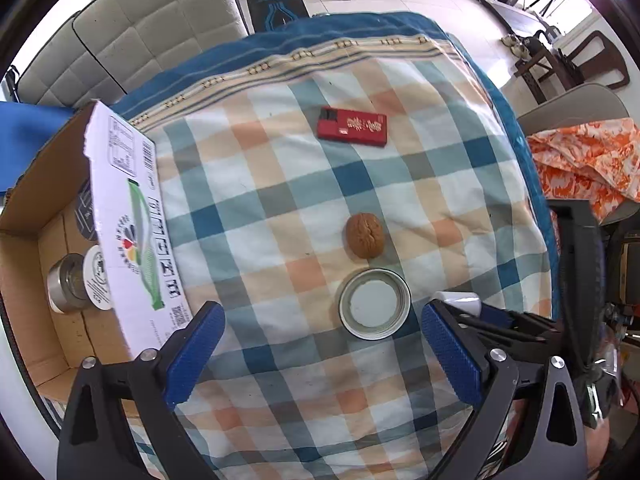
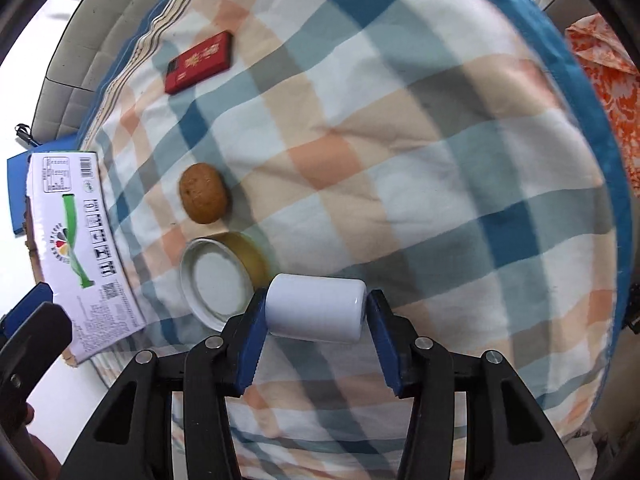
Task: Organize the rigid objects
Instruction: 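Grasp the gold tape roll with the left tool while the right tool holds the white cylinder, then carry the gold tape roll and white cylinder into the box with both tools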
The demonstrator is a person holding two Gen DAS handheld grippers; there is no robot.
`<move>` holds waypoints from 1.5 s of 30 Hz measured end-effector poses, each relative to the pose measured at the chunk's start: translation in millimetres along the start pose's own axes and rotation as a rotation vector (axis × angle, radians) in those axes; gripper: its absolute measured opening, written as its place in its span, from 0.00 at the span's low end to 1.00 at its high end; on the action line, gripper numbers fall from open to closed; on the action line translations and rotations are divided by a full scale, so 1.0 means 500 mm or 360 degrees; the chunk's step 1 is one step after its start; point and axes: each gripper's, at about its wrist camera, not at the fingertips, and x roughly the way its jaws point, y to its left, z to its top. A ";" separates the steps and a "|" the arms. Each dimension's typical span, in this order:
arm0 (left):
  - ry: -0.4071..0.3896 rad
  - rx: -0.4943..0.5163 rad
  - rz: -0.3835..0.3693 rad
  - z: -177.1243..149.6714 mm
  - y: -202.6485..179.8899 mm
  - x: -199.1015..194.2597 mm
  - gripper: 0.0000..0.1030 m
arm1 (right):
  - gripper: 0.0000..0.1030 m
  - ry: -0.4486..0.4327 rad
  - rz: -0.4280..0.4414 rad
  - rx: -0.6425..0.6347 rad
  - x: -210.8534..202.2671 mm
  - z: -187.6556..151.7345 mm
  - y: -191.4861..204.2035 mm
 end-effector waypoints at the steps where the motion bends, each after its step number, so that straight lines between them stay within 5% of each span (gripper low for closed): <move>1: 0.0014 0.0004 -0.0009 -0.001 -0.005 0.008 0.98 | 0.50 -0.0002 -0.0011 0.0007 -0.002 0.000 -0.012; 9: 0.0206 0.0021 -0.0104 0.006 -0.042 0.118 0.98 | 0.50 -0.0010 -0.0068 0.0087 -0.013 -0.003 -0.109; 15: 0.0271 0.0086 -0.0069 0.007 -0.066 0.180 0.98 | 0.50 -0.0020 -0.0099 0.0081 -0.016 0.002 -0.125; 22: 0.0325 0.0122 -0.0040 0.012 -0.073 0.224 0.91 | 0.50 -0.0017 -0.0119 0.0088 0.003 0.012 -0.122; 25: 0.0361 0.0167 0.0000 0.009 -0.079 0.248 0.78 | 0.50 -0.0024 -0.0115 0.0054 -0.001 0.015 -0.132; 29: 0.0325 0.0215 0.0042 0.006 -0.096 0.250 0.74 | 0.50 -0.0023 -0.0127 0.0049 0.002 0.018 -0.134; 33: 0.0285 0.0230 0.0061 0.000 -0.104 0.242 0.61 | 0.50 -0.0021 -0.0142 0.0047 0.014 0.013 -0.114; 45: 0.0151 0.0197 0.0011 -0.022 -0.082 0.150 0.61 | 0.50 -0.0060 -0.0183 -0.0011 -0.021 -0.009 -0.065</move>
